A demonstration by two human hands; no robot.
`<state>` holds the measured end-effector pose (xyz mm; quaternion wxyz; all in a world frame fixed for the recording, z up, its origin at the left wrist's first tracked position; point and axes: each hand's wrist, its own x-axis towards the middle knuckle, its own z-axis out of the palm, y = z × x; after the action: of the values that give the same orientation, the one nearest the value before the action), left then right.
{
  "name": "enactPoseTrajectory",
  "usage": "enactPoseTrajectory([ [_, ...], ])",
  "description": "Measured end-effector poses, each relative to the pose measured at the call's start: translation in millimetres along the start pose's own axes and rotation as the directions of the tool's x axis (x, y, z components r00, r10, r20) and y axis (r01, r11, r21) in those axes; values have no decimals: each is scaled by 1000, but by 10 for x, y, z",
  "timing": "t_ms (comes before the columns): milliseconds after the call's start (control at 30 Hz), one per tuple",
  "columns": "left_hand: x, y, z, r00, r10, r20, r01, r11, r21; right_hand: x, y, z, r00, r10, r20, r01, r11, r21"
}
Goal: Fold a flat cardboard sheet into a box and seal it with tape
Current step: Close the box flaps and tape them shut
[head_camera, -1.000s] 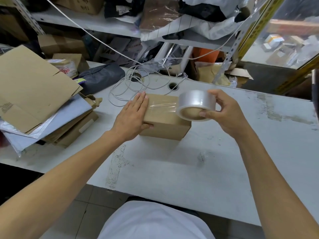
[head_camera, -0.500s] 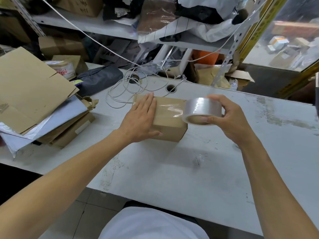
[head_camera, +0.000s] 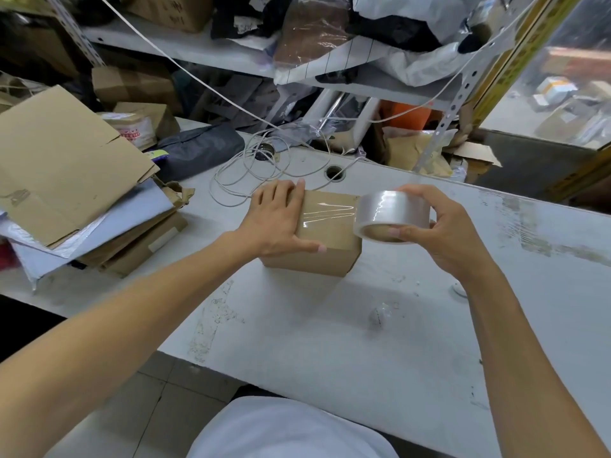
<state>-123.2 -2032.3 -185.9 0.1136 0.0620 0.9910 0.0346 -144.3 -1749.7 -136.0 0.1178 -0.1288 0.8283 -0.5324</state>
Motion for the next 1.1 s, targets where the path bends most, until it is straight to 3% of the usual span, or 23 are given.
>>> enactPoseTrajectory([
  [467,38,63,82,1000,15,25,-17,997,71,84,6,-168,993,-59,107,78,981,-179],
  [700,110,175,104,980,198,-18,-193,970,146,129,42,-180,992,-59,107,82,972,-221],
  [800,174,317,89,991,108,-76,-98,988,116,125,48,-162,991,-69,115,93,972,-218],
  [933,207,368,114,997,61,-56,-53,990,127,151,20,-140,986,-92,136,124,962,-242],
  [1100,298,362,39,986,168,22,-169,976,136,189,1,-170,984,-88,157,127,957,-259],
])
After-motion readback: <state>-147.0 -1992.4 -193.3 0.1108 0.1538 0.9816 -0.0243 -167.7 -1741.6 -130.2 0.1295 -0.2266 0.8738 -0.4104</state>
